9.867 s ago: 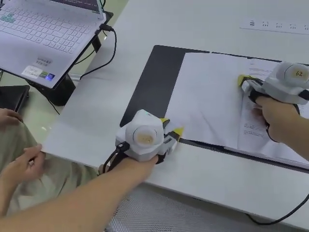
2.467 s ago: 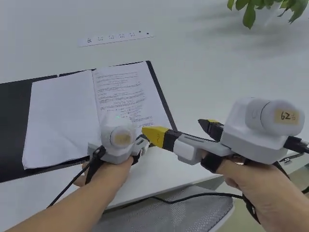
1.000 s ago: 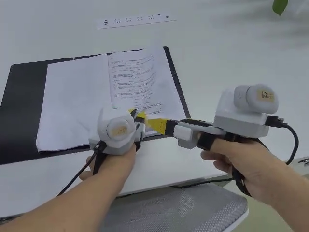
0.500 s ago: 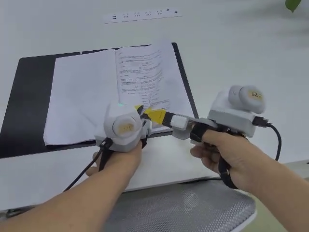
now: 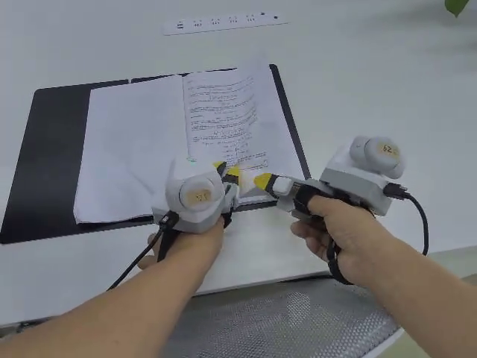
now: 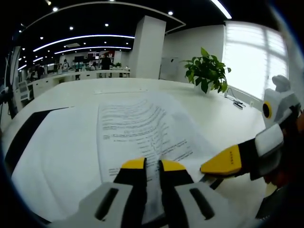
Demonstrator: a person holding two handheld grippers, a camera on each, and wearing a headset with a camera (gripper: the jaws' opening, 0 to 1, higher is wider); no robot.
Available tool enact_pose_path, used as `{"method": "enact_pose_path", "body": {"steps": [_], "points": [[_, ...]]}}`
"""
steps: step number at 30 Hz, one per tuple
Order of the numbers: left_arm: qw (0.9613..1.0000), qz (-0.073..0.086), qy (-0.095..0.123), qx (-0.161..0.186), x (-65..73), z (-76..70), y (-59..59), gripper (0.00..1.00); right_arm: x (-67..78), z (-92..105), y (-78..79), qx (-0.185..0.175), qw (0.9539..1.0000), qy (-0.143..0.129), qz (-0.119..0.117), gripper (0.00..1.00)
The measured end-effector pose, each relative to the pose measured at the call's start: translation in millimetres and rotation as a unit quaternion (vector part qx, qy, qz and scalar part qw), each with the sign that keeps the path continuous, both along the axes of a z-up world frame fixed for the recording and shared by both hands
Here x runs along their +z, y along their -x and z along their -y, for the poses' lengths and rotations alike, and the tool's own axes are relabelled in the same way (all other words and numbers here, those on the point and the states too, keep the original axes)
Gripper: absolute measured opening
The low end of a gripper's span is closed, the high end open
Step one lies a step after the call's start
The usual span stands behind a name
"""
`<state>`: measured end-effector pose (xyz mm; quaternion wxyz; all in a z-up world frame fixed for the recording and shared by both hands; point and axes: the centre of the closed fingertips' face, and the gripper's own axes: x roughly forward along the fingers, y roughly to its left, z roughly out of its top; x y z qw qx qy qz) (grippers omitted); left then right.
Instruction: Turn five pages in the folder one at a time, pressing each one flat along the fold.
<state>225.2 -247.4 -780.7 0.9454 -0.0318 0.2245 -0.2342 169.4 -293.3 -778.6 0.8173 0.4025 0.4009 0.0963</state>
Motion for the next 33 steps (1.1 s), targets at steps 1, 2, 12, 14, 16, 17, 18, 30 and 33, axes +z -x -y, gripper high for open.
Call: {"method": "enact_pose_path", "body": {"steps": [1, 2, 12, 14, 16, 17, 18, 30, 33], "points": [[1.0000, -0.001, 0.000, 0.000, 0.0, 0.1, 0.1, 0.09, 0.0, 0.4, -1.4, -0.013, 0.9999, -0.009, 0.000, 0.02], [1.0000, -0.002, 0.001, -0.001, 0.0, 0.2, 0.3, 0.09, -0.3, -0.1, -1.2, -0.020, 0.9997, -0.015, -0.004, 0.01], [0.9990, -0.029, 0.017, -0.029, 3.7, 4.7, 1.3, 0.14, 5.2, -0.6, -3.3, -0.055, 0.9985, -0.001, 0.009, 0.00], [0.9978, -0.041, 0.004, -0.052, 5.7, 4.9, 4.9, 0.19, 8.3, -1.8, -3.2, -0.059, 0.9982, -0.002, 0.013, 0.00], [0.9969, -0.057, -0.002, -0.054, 9.1, -1.2, 7.3, 0.23, 9.7, -0.9, -4.6, -0.064, 0.9978, -0.001, 0.018, 0.00], [0.9969, -0.058, 0.001, -0.052, 10.6, -4.7, 6.8, 0.25, 11.4, -0.5, -5.2, -0.067, 0.9975, -0.001, 0.022, 0.00], [0.9970, -0.057, 0.000, -0.052, 12.1, -9.9, 7.9, 0.29, 13.8, -0.9, -5.8, -0.071, 0.9972, -0.004, 0.025, 0.00], [0.9980, -0.016, -0.005, -0.060, 45.5, -67.7, 19.3, 0.39, 52.5, -21.4, -13.8, -0.064, 0.9936, 0.037, 0.085, 0.00], [0.9984, -0.004, -0.005, -0.057, 56.5, -81.7, 19.3, 0.40, 60.8, -29.9, -15.4, -0.052, 0.9921, 0.055, 0.100, 0.00]]}}
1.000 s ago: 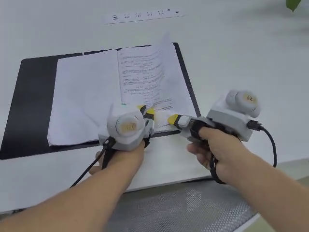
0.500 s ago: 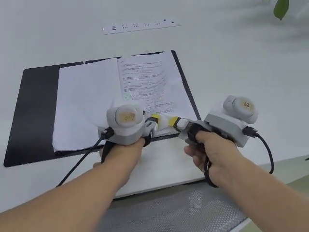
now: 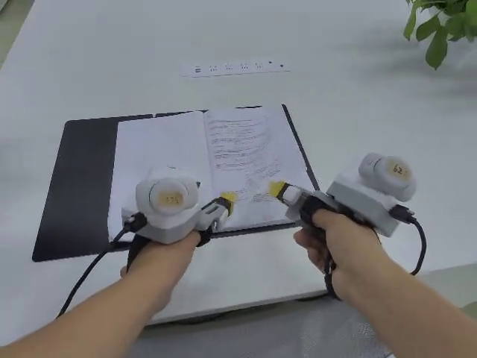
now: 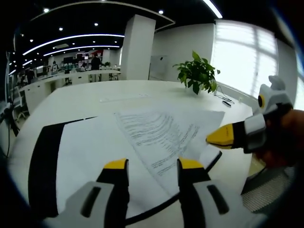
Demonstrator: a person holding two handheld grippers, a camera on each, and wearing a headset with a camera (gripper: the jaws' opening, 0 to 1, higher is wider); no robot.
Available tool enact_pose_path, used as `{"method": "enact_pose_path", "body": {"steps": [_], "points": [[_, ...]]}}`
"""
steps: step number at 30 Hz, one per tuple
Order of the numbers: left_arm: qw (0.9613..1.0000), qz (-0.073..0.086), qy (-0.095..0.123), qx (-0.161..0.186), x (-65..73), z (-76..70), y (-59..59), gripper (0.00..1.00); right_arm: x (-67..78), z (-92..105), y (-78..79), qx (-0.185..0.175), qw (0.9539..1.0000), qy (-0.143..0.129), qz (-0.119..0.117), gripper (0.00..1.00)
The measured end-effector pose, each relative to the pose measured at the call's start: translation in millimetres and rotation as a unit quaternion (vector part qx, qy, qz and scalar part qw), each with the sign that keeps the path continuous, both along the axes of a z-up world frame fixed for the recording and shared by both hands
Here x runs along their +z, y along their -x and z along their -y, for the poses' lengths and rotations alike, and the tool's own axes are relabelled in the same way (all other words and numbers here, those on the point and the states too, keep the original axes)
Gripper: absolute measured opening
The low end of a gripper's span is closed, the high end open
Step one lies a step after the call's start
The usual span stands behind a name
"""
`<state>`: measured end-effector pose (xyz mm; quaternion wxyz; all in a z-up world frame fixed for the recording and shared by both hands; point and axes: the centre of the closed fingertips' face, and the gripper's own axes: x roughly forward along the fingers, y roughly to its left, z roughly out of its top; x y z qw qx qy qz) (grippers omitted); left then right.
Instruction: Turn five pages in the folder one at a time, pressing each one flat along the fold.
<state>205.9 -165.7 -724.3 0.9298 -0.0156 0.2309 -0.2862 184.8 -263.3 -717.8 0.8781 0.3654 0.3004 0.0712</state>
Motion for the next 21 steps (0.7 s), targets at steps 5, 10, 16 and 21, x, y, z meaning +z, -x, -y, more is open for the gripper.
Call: {"method": "enact_pose_path", "body": {"steps": [5, 10, 16, 21], "points": [[0.9996, 0.018, 0.011, 0.019, 17.8, -29.9, -1.9, 0.40, 10.4, -16.8, -1.4, 0.022, 0.9984, 0.047, 0.023, 0.00], [0.9985, 0.030, 0.020, 0.041, 32.5, -61.1, -1.4, 0.40, 19.9, -33.9, -2.3, 0.048, 0.9925, 0.103, 0.046, 0.00], [0.9972, 0.039, 0.023, 0.059, 41.2, -89.4, 0.1, 0.40, 28.0, -64.8, 0.8, 0.098, 0.9786, 0.167, 0.069, 0.00], [0.9957, 0.043, 0.031, 0.077, 47.6, -113.7, 3.9, 0.40, 27.7, -93.7, 3.2, 0.143, 0.9608, 0.223, 0.080, 0.00]]}}
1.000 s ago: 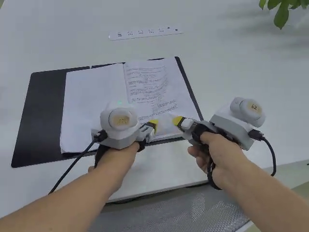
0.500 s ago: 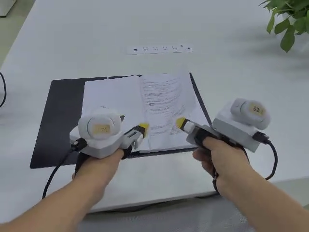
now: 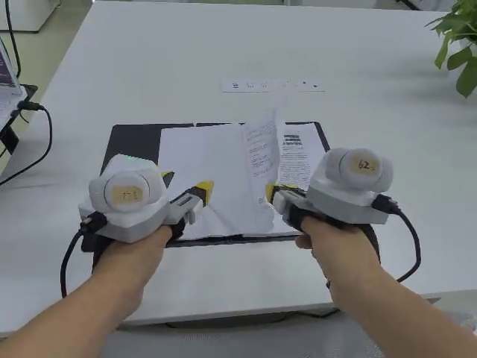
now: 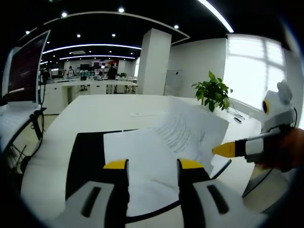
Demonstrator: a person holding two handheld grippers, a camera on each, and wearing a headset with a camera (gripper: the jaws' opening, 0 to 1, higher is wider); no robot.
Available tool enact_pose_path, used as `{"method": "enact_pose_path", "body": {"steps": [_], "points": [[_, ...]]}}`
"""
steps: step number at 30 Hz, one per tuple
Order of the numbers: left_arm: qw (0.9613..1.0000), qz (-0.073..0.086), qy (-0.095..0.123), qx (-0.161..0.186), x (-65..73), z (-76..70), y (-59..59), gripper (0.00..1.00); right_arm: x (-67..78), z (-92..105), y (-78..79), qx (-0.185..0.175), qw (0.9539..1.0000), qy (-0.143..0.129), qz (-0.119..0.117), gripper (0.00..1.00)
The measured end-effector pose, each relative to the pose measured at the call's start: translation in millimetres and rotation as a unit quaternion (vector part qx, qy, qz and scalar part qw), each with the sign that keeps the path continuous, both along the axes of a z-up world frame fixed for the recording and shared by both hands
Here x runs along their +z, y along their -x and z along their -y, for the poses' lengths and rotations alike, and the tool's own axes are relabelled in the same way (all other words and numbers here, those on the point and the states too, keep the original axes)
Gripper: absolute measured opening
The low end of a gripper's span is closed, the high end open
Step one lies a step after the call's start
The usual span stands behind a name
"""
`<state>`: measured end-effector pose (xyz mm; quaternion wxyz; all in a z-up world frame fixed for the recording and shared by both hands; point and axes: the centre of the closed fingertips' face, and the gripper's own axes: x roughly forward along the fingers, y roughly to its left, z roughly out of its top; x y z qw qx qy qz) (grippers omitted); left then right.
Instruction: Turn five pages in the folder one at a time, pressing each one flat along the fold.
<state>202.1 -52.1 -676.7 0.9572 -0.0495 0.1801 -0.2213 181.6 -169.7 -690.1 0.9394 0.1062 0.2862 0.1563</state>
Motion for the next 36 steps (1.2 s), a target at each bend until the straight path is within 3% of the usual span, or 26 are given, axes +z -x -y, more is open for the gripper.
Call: {"method": "enact_pose_path", "body": {"steps": [6, 8, 10, 11, 21, 28, 29, 31, 34, 35, 36], "points": [[0.9998, 0.006, 0.004, 0.019, 5.2, -23.4, 2.8, 0.39, -4.4, -21.4, 0.7, 0.048, 0.9948, 0.087, 0.019, 0.00], [0.9997, 0.004, 0.003, 0.025, 4.7, -31.8, 3.6, 0.39, -9.4, -28.5, 1.6, 0.071, 0.9888, 0.129, 0.022, 0.00], [0.9995, 0.003, 0.004, 0.031, 4.4, -39.6, 4.1, 0.39, -14.4, -36.5, 1.9, 0.085, 0.9847, 0.150, 0.024, 0.00], [0.9994, 0.004, 0.003, 0.034, 4.9, -44.2, 4.5, 0.39, -18.4, -41.7, 2.3, 0.099, 0.9805, 0.168, 0.025, 0.00], [0.9979, 0.003, 0.005, 0.064, 5.8, -79.4, 5.2, 0.39, -43.7, -85.3, 9.4, 0.177, 0.9553, 0.236, 0.025, 0.00], [0.9971, -0.014, 0.002, 0.075, -5.0, -93.7, 6.6, 0.39, -62.0, -111.4, 11.5, 0.231, 0.9274, 0.292, 0.034, 0.00], [0.9970, -0.016, 0.001, 0.076, -6.5, -94.7, 7.0, 0.39, -65.9, -113.9, 11.4, 0.245, 0.9160, 0.315, 0.039, 0.00], [0.9967, -0.025, 0.002, 0.076, -10.7, -96.0, 8.0, 0.39, -71.4, -118.3, 11.6, 0.258, 0.9048, 0.336, 0.045, 0.00], [0.9965, -0.033, 0.000, 0.076, -14.9, -97.0, 9.4, 0.39, -80.1, -121.2, 12.5, 0.268, 0.8940, 0.356, 0.044, 0.00], [0.9964, -0.037, 0.000, 0.077, -17.4, -98.4, 9.3, 0.39, -83.4, -121.6, 12.8, 0.274, 0.8877, 0.367, 0.045, 0.00], [0.9962, -0.039, 0.001, 0.078, -18.2, -99.0, 9.4, 0.39, -85.1, -122.5, 13.1, 0.277, 0.8852, 0.371, 0.046, 0.00]]}}
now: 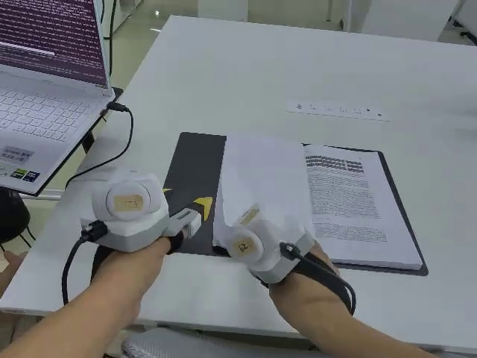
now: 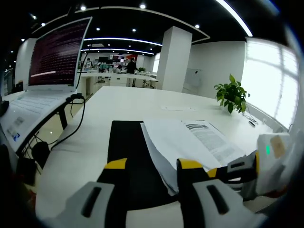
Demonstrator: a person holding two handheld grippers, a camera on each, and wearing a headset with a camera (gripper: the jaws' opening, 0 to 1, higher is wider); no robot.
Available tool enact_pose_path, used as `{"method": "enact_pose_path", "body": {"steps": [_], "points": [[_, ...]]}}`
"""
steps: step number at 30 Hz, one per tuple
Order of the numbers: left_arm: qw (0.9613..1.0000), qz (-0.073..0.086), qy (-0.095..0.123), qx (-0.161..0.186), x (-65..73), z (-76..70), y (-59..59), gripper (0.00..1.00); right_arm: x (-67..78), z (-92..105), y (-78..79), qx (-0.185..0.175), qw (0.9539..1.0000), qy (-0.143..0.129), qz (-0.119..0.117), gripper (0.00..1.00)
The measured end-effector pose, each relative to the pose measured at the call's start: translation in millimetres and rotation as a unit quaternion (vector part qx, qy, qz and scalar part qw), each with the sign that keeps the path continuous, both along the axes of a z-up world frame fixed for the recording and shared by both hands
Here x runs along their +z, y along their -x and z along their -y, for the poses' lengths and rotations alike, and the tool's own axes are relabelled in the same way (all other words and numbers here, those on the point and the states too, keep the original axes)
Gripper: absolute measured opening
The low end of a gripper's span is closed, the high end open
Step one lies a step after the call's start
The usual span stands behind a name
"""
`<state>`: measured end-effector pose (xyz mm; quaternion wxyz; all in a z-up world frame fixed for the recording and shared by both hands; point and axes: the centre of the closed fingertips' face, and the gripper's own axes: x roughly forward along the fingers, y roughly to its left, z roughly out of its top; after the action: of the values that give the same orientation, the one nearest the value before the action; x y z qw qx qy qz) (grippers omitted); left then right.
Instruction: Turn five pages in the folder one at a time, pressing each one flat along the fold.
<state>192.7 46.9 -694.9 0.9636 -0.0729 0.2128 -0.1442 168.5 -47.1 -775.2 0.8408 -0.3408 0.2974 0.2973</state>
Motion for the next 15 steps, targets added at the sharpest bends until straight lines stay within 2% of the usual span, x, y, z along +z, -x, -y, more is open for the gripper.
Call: {"method": "enact_pose_path", "body": {"steps": [1, 2, 8, 11, 12, 15], "points": [[1.0000, -0.001, 0.000, 0.001, -0.2, -0.6, 0.7, 0.39, -1.2, -0.7, 0.0, 0.004, 1.0000, 0.004, 0.003, 0.00], [1.0000, -0.002, 0.000, 0.001, -0.8, -1.0, 1.2, 0.39, -3.2, -0.6, 0.3, 0.020, 0.9994, 0.026, 0.010, 0.00], [1.0000, -0.007, 0.000, 0.005, -4.4, -7.1, 1.8, 0.38, -15.9, -3.2, 5.9, 0.055, 0.9965, 0.060, 0.017, 0.00], [0.9999, -0.008, 0.002, 0.006, -5.0, -6.8, 1.9, 0.38, -18.9, -4.0, 10.8, 0.067, 0.9957, 0.062, 0.016, 0.00], [0.9999, -0.010, 0.003, 0.005, -6.0, -5.9, 1.9, 0.38, -17.3, -4.2, 9.9, 0.077, 0.9944, 0.068, 0.027, 0.00], [0.9998, -0.018, 0.005, 0.000, -10.4, -0.2, 1.1, 0.38, -15.9, -3.0, 12.2, 0.080, 0.9941, 0.068, 0.025, 0.00]]}}
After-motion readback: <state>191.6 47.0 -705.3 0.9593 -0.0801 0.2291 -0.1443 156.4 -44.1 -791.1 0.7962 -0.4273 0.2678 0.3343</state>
